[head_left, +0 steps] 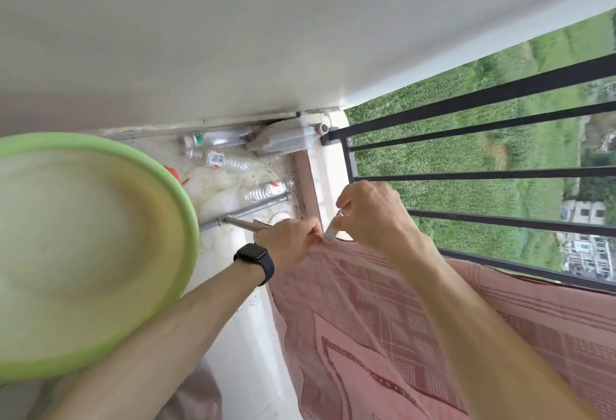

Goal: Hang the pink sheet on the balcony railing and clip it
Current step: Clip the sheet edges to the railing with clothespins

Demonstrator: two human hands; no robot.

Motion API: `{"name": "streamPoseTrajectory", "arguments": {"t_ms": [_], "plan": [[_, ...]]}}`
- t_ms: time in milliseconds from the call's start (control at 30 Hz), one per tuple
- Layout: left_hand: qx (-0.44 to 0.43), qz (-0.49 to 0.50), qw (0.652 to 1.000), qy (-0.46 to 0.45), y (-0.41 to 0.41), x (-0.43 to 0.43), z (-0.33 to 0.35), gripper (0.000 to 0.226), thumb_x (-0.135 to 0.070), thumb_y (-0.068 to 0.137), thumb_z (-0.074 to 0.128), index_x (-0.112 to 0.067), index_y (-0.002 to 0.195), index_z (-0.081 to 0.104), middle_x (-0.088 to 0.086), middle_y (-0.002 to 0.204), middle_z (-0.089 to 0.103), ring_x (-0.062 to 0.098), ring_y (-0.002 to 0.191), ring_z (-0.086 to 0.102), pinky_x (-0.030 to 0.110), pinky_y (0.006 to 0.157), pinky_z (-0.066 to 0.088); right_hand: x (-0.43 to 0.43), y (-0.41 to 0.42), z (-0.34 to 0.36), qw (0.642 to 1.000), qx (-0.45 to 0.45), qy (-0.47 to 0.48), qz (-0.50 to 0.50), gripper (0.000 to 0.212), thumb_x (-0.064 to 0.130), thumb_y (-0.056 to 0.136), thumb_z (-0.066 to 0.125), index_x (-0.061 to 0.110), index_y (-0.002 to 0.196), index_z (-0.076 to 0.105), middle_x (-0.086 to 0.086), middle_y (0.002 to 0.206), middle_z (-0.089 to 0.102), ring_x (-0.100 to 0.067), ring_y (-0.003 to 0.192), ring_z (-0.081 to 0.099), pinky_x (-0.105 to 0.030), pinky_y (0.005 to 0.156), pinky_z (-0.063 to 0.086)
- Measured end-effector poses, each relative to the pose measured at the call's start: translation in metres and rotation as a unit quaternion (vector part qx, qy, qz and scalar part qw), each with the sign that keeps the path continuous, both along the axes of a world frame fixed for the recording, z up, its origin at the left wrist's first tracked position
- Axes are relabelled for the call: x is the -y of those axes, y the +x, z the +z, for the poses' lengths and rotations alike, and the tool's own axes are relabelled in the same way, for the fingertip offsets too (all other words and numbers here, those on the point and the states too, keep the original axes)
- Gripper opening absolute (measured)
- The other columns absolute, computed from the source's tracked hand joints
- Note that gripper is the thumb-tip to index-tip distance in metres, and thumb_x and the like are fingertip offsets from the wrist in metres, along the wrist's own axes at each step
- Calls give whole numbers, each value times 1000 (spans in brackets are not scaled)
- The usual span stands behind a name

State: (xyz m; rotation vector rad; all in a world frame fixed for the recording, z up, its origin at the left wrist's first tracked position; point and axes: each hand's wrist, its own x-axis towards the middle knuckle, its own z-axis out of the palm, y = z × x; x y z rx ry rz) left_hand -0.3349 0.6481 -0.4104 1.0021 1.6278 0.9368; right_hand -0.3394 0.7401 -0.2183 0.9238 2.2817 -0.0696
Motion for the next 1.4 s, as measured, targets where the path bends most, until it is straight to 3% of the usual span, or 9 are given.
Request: {"name": "streamPoseTrajectory", "arguments": {"t_ms": [200,300,600,667,733,833,967,1167,1400], "plan": [[5,24,1000,16,0,1,-6,15,-43,98,47,-38,85,44,-10,79,49,20,78,56,40,71,49,-6,-17,-23,999,29,-2,18,20,4,85,74,10,104,74,-9,101,76,-20,81,73,-31,74,63],[-7,12,1000,26,-5,-3,-7,9,-34,99,51,-29,100,58,-5,87,50,23,85,59,35,72,46,-8,-22,-33,996,84,-15,27,21,-4,85,68,8,101,74,-10,98,74,-22,79,72,-32,67,62],[-21,-6,1000,11,-17,-7,-6,20,-30,100,48,-22,112,62,1,88,55,24,82,56,29,66,33,-10,-28,-60,985,169,-36,14,12,9,89,63,10,81,54,-6,89,58,-17,69,52,-23,55,41],[-10,-28,1000,-5,-23,-8,-1,20,-34,97,50,-19,100,63,5,91,66,26,83,61,33,65,40,-10,-23,-58,985,166,-50,-8,16,21,92,66,9,101,60,-7,100,60,-20,81,55,-26,60,45],[-3,-62,998,-17,-29,-7,5,31,-44,92,49,-17,88,64,3,90,71,25,83,65,38,72,51,-11,-15,-51,984,156,-79,-44,45,31,90,72,9,125,54,-7,113,64,-21,95,56,-30,71,46],[-20,-82,996,-41,-43,5,17,28,-40,93,52,-22,108,67,-3,109,71,19,102,65,39,88,53,-6,-4,-32,992,87,-74,-51,56,26,89,72,14,136,45,-7,120,65,-19,99,58,-29,78,50],[-96,-68,990,-77,-66,32,52,35,-28,95,53,-27,130,57,-3,127,63,19,115,60,34,92,49,26,10,15,993,-103,-32,-43,34,20,96,59,16,129,57,-3,122,65,-17,101,65,-31,86,57],[-269,-72,957,-74,-83,66,168,38,-31,87,47,-29,122,61,2,113,70,26,104,63,38,86,52,91,46,88,948,-298,2,-112,19,21,94,60,21,107,74,3,113,69,-20,101,65,-38,85,53],[-432,-123,893,-8,-72,84,319,37,-33,93,45,-33,129,57,-4,127,64,22,121,54,36,101,41,139,113,182,916,-360,21,-175,29,31,100,42,28,112,68,10,115,66,-18,112,56,-31,88,42]]}}
